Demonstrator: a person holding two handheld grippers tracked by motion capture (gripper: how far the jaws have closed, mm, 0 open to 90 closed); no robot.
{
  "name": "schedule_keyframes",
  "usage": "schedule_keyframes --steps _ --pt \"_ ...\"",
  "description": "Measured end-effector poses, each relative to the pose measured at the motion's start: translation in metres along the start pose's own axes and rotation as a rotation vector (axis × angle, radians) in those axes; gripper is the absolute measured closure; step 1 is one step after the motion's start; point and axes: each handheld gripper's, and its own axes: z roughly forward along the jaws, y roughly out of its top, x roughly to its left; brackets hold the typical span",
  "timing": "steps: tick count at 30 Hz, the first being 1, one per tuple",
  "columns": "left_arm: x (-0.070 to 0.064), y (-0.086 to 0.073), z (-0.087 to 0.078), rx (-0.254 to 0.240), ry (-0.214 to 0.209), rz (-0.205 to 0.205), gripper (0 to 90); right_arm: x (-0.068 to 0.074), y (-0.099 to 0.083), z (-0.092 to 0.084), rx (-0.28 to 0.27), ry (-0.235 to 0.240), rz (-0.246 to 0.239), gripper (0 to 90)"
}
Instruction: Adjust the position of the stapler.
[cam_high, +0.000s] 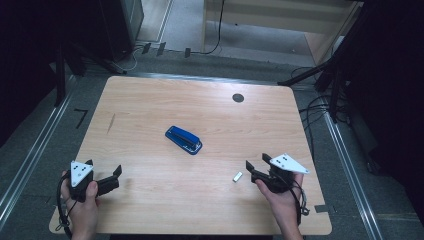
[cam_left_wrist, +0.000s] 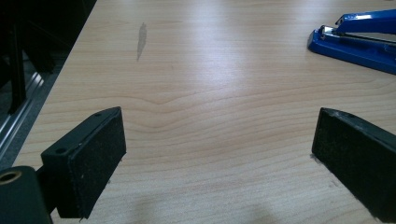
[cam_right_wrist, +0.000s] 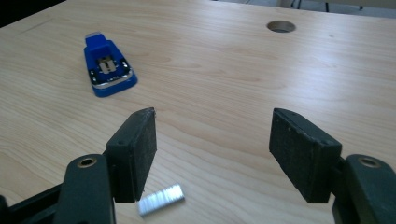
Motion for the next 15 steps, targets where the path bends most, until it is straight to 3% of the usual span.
schedule_keyframes --steps 9,15 --pt "0.002 0.0 0.001 0.01 -0.012 -0.02 3.0 0.023 0.024 0.036 0.037 0.074 -0.048 36.4" --pt "0.002 0.001 0.002 0.014 -0.015 -0.017 3.0 0.029 0.033 0.051 0.062 0.098 -0.068 38.7"
